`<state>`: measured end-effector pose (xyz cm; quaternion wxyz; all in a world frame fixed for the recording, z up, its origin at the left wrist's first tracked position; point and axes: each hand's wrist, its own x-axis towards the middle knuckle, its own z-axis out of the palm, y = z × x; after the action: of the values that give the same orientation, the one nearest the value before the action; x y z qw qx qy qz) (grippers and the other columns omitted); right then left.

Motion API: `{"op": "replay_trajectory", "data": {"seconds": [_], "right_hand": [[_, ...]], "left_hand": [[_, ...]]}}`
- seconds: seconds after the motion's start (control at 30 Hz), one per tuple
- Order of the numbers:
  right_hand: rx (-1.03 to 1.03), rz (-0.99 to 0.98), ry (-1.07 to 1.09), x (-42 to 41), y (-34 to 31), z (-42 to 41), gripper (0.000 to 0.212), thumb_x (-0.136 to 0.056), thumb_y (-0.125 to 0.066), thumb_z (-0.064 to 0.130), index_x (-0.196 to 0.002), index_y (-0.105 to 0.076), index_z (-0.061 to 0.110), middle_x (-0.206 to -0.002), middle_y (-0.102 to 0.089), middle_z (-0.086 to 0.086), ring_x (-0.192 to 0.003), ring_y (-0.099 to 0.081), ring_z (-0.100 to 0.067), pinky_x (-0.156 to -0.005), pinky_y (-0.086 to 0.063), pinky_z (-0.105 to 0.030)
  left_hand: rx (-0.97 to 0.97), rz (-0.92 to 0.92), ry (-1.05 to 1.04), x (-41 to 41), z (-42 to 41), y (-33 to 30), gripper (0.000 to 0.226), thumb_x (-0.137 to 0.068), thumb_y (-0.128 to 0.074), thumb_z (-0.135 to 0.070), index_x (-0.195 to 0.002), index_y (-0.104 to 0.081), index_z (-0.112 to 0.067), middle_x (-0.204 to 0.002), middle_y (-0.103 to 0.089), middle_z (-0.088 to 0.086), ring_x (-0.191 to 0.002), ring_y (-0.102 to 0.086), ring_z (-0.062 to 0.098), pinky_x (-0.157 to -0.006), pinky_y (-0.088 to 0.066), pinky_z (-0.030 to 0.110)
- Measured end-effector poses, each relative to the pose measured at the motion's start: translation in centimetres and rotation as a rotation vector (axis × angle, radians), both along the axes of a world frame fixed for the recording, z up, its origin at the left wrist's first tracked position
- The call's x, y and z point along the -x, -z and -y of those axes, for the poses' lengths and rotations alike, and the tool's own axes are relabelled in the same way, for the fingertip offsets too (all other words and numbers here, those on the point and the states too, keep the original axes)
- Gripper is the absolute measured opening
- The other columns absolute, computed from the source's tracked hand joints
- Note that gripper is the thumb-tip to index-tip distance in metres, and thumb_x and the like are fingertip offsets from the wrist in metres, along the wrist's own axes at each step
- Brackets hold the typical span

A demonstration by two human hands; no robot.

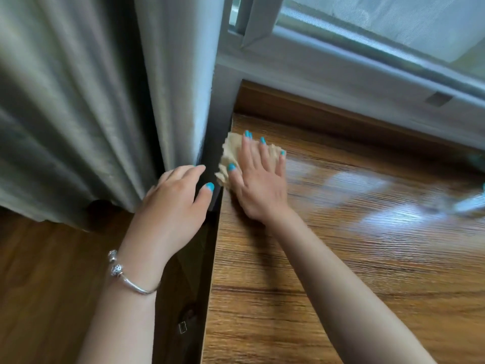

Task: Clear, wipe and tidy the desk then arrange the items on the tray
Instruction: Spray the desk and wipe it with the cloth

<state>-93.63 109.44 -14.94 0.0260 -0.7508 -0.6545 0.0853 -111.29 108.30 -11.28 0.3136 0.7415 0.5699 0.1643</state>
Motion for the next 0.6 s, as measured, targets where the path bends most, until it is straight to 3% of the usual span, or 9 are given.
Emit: {"op": "replay_trajectory", "data": {"seconds": [0.13, 0.23, 0.3, 0.5, 0.6], "right_hand": [[-0.037, -0.050, 0.044, -0.5, -0.3, -5.0, 0.058, -0.102, -0.024, 0.044, -0.156, -0.010, 0.028, -0.164, -0.006, 0.008, -0.150, 0.003, -0.015, -0.119, 0.006, -0.046], [-0.076, -0.085, -0.028, -1.4, 0.4, -0.6, 0.054, -0.102, -0.021, 0.047, -0.154, -0.010, 0.040, -0.163, -0.007, 0.015, -0.150, 0.001, -0.011, -0.119, 0.003, -0.040], [-0.057, -0.068, -0.065, -2.1, 0.8, 1.8, 0.054, -0.100, -0.016, 0.051, -0.153, -0.006, 0.046, -0.162, -0.005, 0.018, -0.149, 0.003, -0.009, -0.117, 0.005, -0.037], [-0.003, -0.056, -0.090, -4.2, -0.1, -6.1, 0.050, -0.104, -0.023, 0.044, -0.153, -0.013, 0.043, -0.163, -0.009, 0.014, -0.150, -0.002, -0.015, -0.119, 0.000, -0.044], [-0.056, -0.048, -0.136, -5.2, 0.5, -4.9, 0.050, -0.103, -0.022, 0.045, -0.153, -0.015, 0.044, -0.162, -0.013, 0.014, -0.150, -0.007, -0.015, -0.119, -0.004, -0.043]], "left_hand": [[0.019, -0.166, 0.084, -0.3, -2.3, -0.3, 0.054, -0.098, -0.038, -0.043, -0.149, -0.031, -0.027, -0.156, -0.026, -0.007, -0.143, -0.016, 0.012, -0.116, -0.019, 0.037], [0.190, -0.336, 0.098, -0.2, -3.9, -0.1, 0.060, -0.098, -0.034, -0.050, -0.152, -0.021, -0.026, -0.161, -0.013, -0.004, -0.146, -0.007, 0.015, -0.116, -0.014, 0.038], [0.244, -0.334, 0.090, -1.0, -4.3, 0.1, 0.064, -0.098, -0.034, -0.052, -0.153, -0.018, -0.023, -0.161, -0.012, -0.001, -0.147, -0.010, 0.018, -0.116, -0.016, 0.039], [0.058, -0.269, 0.063, -7.7, -3.7, 1.6, 0.066, -0.101, -0.024, -0.044, -0.154, 0.004, -0.015, -0.162, 0.005, 0.003, -0.148, 0.005, 0.015, -0.118, -0.002, 0.036], [0.002, -0.315, 0.069, -9.3, -1.9, 2.4, 0.067, -0.102, -0.020, -0.042, -0.151, 0.016, -0.013, -0.160, 0.017, 0.004, -0.147, 0.015, 0.015, -0.118, 0.005, 0.035]]}}
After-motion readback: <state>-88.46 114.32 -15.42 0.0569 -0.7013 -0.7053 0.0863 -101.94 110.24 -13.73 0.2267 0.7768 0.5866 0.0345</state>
